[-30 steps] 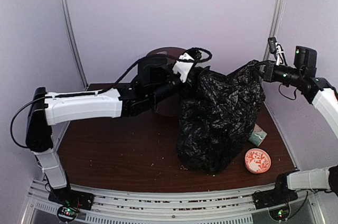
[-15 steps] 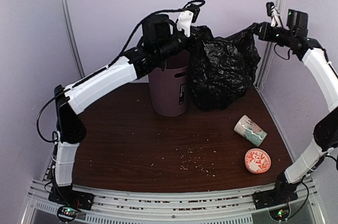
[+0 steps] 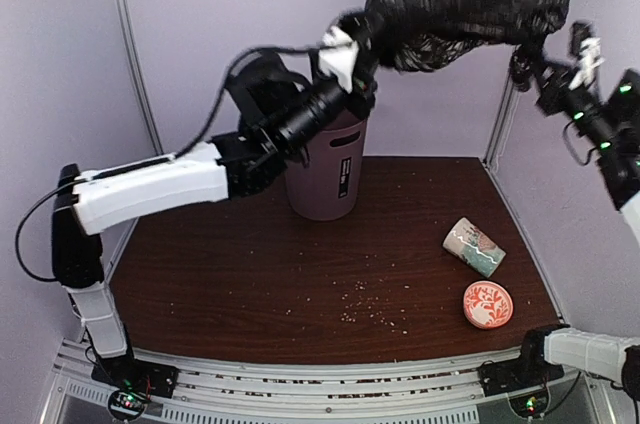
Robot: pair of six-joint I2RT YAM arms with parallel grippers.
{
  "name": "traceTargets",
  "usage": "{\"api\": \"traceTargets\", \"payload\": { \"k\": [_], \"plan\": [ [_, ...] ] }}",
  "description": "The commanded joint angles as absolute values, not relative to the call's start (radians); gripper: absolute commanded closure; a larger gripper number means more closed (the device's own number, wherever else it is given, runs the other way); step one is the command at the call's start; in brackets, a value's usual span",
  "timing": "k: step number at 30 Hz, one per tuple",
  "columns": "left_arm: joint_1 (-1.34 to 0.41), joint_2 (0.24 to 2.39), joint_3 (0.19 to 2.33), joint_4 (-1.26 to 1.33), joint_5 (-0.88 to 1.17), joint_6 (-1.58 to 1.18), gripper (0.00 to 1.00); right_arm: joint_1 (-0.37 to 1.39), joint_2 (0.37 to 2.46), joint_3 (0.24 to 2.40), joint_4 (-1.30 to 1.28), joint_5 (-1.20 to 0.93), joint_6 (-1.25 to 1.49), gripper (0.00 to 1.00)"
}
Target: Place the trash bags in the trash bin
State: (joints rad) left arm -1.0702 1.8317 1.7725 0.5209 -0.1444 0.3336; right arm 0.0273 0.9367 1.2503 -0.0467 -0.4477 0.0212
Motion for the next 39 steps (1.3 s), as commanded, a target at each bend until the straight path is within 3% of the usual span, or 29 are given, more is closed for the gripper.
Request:
{"api": "traceTargets", "payload": {
  "k": [1, 6, 10, 14, 27, 35, 39],
  "plan": [
    [-1.068, 1.914, 1.483, 0.492, -0.262, 0.264, 1.0, 0.022, 1.029, 0.924, -0.247, -0.431, -0.077, 1.0],
    [-1.162, 1.69, 1.313, 0.444, -0.228, 0.262, 1.0, 0.026, 0.818, 0.932, -0.513, -0.838, -0.277, 1.0],
    [-1.193, 1.51, 1.229, 0.43, -0.121, 0.203, 1.0, 0.028, 0.755, 1.085, -0.78, -0.964, -0.416, 1.0],
    [-1.193, 1.431, 1.218, 0.426, -0.119, 0.168, 1.0, 0.027, 0.773, 1.124, -0.665, -1.015, -0.264, 1.0],
    [-1.163, 1.4, 1.225, 0.383, -0.212, 0.161, 1.0, 0.026, 0.911, 1.167, -0.269, -0.943, 0.196, 1.0],
    [-0.994, 1.703, 1.512, 0.127, -0.214, -0.087, 1.0, 0.023, 1.115, 1.193, -0.366, -0.592, 0.117, 1.0],
    [-0.901, 1.824, 1.643, 0.127, -0.133, -0.167, 1.0, 0.023, 1.24, 1.238, -0.33, -0.572, 0.111, 1.0]
  ]
}}
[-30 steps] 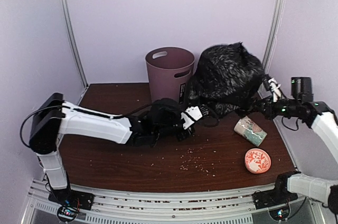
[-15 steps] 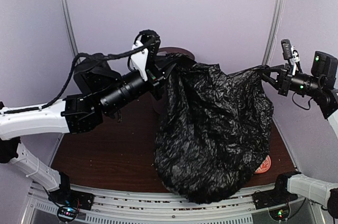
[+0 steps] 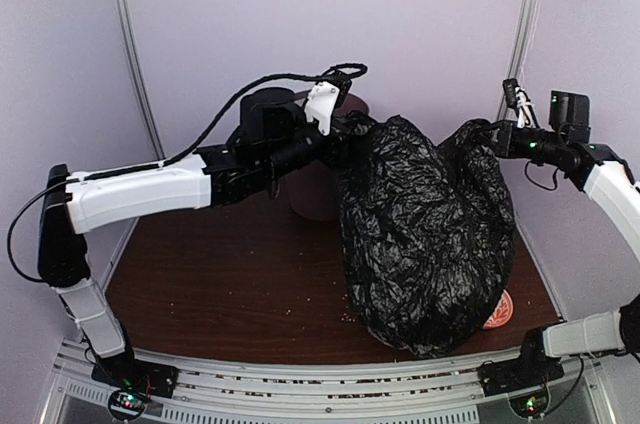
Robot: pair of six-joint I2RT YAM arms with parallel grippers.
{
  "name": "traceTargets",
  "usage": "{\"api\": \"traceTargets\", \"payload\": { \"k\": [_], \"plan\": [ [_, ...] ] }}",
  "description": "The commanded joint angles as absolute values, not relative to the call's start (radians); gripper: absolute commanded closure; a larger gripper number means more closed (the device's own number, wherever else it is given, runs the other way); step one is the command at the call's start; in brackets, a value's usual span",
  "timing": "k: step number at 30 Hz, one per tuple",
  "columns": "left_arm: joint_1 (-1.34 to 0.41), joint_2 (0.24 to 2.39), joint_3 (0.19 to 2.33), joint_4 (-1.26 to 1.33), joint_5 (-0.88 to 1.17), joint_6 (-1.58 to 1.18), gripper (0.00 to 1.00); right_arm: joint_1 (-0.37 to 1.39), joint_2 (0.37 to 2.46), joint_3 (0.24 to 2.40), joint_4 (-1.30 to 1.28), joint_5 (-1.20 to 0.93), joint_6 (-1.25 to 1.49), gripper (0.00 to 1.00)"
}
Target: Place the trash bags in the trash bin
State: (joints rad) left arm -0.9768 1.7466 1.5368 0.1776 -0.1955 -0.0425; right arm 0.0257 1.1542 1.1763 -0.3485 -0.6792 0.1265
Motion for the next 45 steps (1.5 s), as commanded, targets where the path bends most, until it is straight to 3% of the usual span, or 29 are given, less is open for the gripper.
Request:
{"api": "traceTargets", "payload": {
  "k": [1, 9, 12, 15, 18, 21, 23, 24, 27, 30, 34, 37, 45],
  "plan": [
    [-0.889, 1.846, 1.676, 0.146, -0.122, -0.162, 1.0, 0.024, 1.27, 1.265, -0.317, -0.575, 0.117, 1.0],
    [-0.871, 2.117, 2.354, -0.008, 0.024, -0.055, 1.0, 0.023, 1.427, 1.736, -0.307, -0.565, 0.18, 1.0],
    [-0.878, 2.075, 2.4, 0.037, 0.081, -0.023, 1.0, 0.023, 1.36, 1.817, -0.232, -0.585, 0.202, 1.0],
    [-0.908, 1.931, 2.247, 0.17, 0.141, 0.04, 1.0, 0.024, 1.21, 1.727, -0.066, -0.662, 0.203, 1.0],
    [-1.001, 1.748, 1.901, 0.378, 0.093, 0.208, 1.0, 0.032, 1.132, 1.626, -0.096, -0.795, 0.132, 1.0],
    [-1.007, 1.753, 1.67, 0.439, -0.061, 0.248, 1.0, 0.035, 1.054, 1.301, -0.031, -0.539, 0.086, 1.0],
    [-0.96, 1.865, 1.633, 0.404, -0.145, 0.18, 1.0, 0.033, 1.083, 1.113, -0.023, -0.263, 0.067, 1.0],
    [-0.938, 1.926, 1.633, 0.358, -0.136, 0.147, 1.0, 0.026, 1.14, 1.077, -0.089, -0.248, 0.041, 1.0],
    [-0.951, 1.982, 1.59, 0.258, -0.077, 0.111, 1.0, 0.014, 1.25, 1.047, -0.359, -0.527, -0.085, 1.0],
    [-1.022, 1.822, 1.409, 0.359, -0.085, 0.145, 1.0, 0.016, 1.082, 0.976, -0.442, -0.747, -0.189, 1.0],
    [-1.076, 1.625, 1.338, 0.371, -0.063, 0.157, 1.0, 0.017, 0.798, 1.041, -0.559, -0.939, -0.3, 1.0],
    [-1.077, 1.546, 1.309, 0.397, -0.058, 0.127, 1.0, 0.015, 0.845, 1.164, -0.675, -1.05, -0.307, 1.0],
    [-1.074, 1.535, 1.335, 0.332, -0.084, 0.12, 1.0, 0.015, 0.885, 1.104, -0.309, -1.039, 0.077, 1.0]
  ]
}}
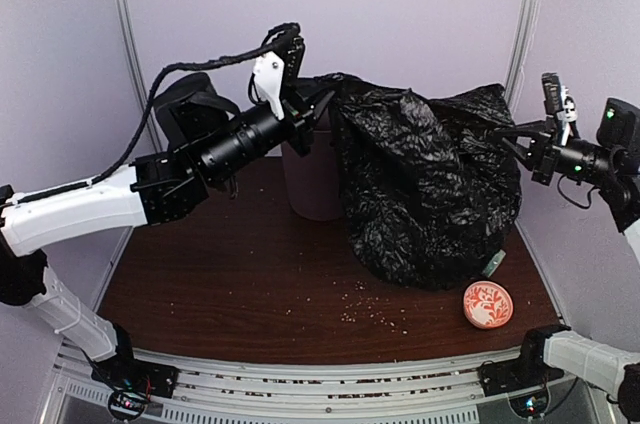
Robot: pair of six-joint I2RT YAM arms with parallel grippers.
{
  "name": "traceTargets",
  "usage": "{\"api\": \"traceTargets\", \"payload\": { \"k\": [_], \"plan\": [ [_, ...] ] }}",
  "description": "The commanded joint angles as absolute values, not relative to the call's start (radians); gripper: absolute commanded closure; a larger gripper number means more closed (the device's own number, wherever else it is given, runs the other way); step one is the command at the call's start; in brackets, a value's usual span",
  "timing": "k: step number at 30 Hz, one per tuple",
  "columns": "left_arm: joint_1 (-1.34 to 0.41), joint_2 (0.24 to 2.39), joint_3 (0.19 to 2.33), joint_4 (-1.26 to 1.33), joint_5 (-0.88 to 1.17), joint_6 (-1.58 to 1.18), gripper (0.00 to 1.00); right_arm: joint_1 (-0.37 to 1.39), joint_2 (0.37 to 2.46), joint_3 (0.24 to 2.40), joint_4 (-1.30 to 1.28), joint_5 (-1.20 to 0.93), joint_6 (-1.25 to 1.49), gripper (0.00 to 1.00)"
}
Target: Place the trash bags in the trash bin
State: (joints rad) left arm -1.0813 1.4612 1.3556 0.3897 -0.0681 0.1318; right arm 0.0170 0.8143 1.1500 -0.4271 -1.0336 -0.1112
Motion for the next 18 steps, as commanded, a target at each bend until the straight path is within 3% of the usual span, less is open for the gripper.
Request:
{"api": "traceTargets", "payload": {
  "k": [1, 8, 12, 18],
  "plan": [
    [-1.074, 1.538, 1.343, 0.32, -0.088, 0.12, 1.0, 0.015, 0.9, 1.11, -0.297, -1.035, 0.098, 1.0],
    [-1.041, 1.535, 1.358, 0.277, -0.063, 0.083, 1.0, 0.015, 0.966, 1.137, -0.255, -1.01, 0.164, 1.0],
    [-0.98, 1.581, 1.405, 0.278, -0.006, 0.039, 1.0, 0.015, 1.005, 1.165, -0.248, -0.859, 0.174, 1.0],
    [-0.874, 1.845, 1.741, 0.207, 0.03, -0.003, 1.0, 0.014, 1.209, 1.356, -0.28, -0.574, 0.179, 1.0]
  ]
}}
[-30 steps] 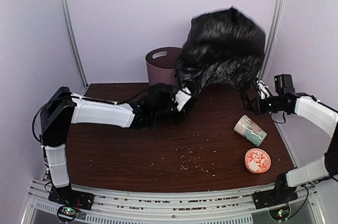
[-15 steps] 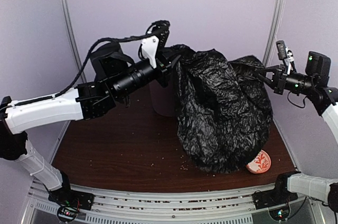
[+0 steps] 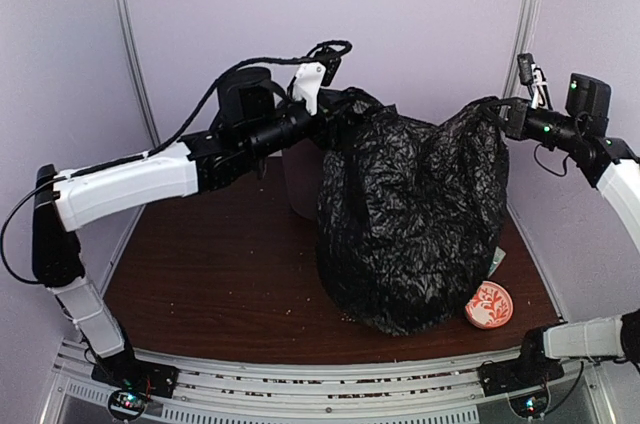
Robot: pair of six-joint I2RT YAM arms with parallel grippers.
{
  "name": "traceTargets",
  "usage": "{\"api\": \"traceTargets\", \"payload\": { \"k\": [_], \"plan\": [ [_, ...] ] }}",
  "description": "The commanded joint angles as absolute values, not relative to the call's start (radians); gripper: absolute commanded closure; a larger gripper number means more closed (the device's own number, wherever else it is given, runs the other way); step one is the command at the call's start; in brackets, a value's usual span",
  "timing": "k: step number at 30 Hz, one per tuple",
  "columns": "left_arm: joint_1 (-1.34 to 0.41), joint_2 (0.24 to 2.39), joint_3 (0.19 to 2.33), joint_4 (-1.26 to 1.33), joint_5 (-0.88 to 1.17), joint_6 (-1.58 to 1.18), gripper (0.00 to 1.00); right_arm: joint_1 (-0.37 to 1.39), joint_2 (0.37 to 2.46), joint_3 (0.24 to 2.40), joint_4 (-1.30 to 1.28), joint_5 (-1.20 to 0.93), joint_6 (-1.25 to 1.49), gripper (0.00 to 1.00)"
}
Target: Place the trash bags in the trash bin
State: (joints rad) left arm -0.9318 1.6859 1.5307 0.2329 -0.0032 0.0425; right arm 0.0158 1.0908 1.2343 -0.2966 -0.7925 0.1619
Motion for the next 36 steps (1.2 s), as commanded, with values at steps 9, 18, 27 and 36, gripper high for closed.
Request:
{"api": "traceTargets", "payload": {
  "k": [9, 18, 27, 36],
  "plan": [
    [-0.847, 2.103, 2.332, 0.07, 0.15, -0.011, 1.0, 0.009, 1.345, 1.723, -0.248, -0.576, 0.233, 1.0],
    [-0.895, 1.813, 1.734, 0.465, 0.154, 0.083, 1.0, 0.011, 1.044, 1.326, -0.036, -0.663, 0.166, 1.0],
    [-0.899, 1.965, 1.732, 0.346, 0.162, 0.031, 1.0, 0.011, 0.964, 0.948, 0.126, -0.675, 0.212, 1.0],
    [-0.9, 1.899, 1.621, 0.421, 0.136, -0.001, 1.0, 0.011, 0.956, 0.925, 0.157, -0.844, 0.242, 1.0]
  ]
}}
